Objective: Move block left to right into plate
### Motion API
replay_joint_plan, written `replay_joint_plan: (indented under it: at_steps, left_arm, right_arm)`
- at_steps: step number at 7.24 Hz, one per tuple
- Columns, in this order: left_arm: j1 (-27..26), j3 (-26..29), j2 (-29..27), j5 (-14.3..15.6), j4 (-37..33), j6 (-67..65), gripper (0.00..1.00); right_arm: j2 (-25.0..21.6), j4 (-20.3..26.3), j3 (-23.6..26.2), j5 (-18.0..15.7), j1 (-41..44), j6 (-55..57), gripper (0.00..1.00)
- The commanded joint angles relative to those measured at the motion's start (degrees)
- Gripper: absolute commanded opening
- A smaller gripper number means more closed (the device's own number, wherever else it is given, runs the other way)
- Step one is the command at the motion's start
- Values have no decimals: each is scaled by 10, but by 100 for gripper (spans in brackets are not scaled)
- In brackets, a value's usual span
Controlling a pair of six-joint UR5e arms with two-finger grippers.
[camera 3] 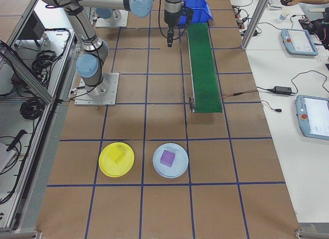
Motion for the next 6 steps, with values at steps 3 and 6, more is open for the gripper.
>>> replay_joint_plan:
  at_steps: [3, 6]
  left_arm:
    - [0, -1, 0, -1, 0, 0, 100]
    - [0, -1, 0, -2, 0, 0, 100]
  right_arm:
    - [16, -39, -7, 1, 82, 93, 100]
    - [15, -51, -1, 2, 83, 93, 100]
